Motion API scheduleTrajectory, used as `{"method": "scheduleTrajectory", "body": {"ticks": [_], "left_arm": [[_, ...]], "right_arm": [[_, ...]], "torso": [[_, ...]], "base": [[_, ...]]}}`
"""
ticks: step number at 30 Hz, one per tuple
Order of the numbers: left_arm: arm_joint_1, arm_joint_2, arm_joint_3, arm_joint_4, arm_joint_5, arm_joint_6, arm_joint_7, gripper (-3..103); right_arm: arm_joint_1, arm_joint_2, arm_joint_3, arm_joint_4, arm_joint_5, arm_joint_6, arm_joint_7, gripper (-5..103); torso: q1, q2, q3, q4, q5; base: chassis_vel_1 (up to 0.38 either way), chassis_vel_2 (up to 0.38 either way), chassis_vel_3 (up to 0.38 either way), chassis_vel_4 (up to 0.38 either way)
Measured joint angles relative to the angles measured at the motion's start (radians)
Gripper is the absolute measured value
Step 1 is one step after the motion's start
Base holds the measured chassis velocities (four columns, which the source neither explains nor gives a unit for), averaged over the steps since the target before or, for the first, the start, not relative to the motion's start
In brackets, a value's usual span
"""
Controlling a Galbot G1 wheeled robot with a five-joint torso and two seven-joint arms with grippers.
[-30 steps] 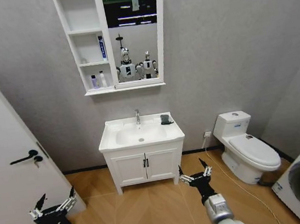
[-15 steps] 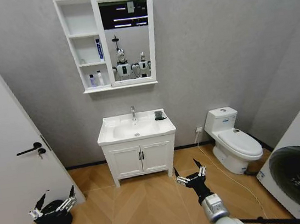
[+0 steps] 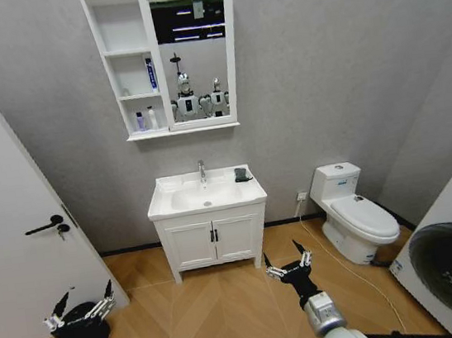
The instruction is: Move facial cleanser and shampoo from washbasin to cabinet, then wipe washbasin with towel.
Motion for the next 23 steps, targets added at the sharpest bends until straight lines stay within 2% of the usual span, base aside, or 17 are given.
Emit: {"method": "scheduleTrajectory", "body": {"ticks": [23], "left_arm": [[0.000, 0.000, 0.000, 0.000, 0.000, 0.000, 0.000, 100]], "right_arm": [[0.000, 0.000, 0.000, 0.001, 0.001, -0.001, 0.001, 100]], "torso": [[0.000, 0.000, 0.000, 0.0000, 0.0000]], "base": [[0.000, 0.000, 0.000, 0.000]]}}
